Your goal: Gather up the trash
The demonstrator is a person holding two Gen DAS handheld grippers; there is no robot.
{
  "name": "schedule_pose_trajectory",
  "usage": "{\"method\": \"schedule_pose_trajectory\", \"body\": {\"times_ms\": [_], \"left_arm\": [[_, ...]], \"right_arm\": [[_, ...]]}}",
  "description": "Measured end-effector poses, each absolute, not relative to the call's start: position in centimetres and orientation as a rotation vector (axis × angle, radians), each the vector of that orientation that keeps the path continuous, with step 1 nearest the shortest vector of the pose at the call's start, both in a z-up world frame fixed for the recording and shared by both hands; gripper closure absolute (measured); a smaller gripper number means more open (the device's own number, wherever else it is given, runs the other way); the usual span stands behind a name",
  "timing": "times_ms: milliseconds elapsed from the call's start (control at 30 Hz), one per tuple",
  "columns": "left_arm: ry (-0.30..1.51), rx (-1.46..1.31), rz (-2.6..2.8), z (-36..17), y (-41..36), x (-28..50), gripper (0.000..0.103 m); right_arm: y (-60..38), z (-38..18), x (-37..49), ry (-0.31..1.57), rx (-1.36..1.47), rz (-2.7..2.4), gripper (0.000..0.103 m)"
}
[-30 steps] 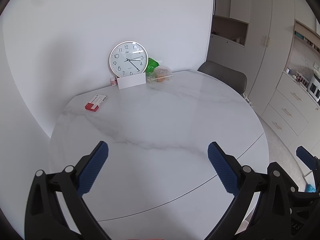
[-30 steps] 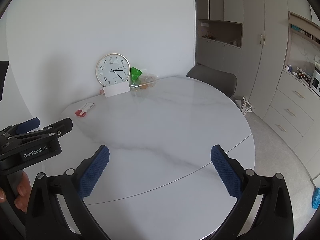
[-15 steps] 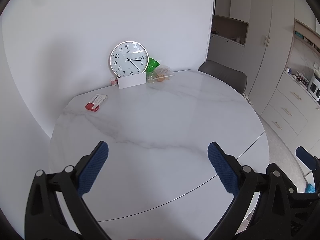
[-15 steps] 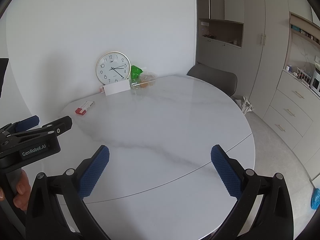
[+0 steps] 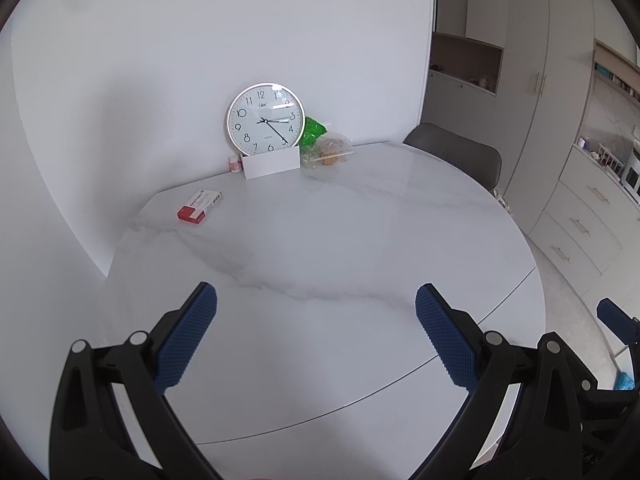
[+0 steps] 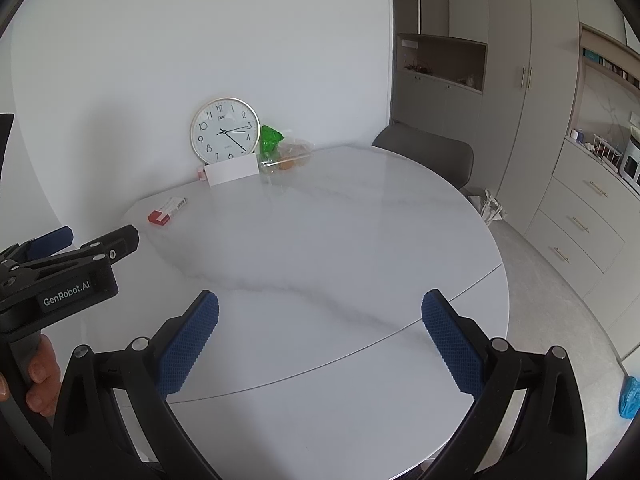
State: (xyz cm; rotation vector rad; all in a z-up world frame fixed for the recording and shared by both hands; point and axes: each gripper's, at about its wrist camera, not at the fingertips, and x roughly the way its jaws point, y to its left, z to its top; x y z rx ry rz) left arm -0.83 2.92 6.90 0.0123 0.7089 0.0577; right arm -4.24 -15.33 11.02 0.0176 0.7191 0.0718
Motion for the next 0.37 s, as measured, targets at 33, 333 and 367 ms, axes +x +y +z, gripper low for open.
{"method": "schedule_pose_trajectory", "body": {"times_ms": [33, 333, 367], "left_arm": [[0.71, 0.012, 0.055, 6.86, 2.93, -0.84, 0.008], [0.721, 0.013, 0.059, 6.94, 2.89, -0.4, 0.008], [0.724, 0.011, 0.06, 6.93, 2.86, -0.33, 0.008]], "right_arm": [[-15.32, 11.02, -4.2, 0.719, 0.017, 0.072, 0.002], [-15.15, 10.79, -4.31, 0.725, 0.013, 0.078, 0.002], [-15.11, 10.77, -4.32, 0.725, 0.013, 0.078, 0.002]]}}
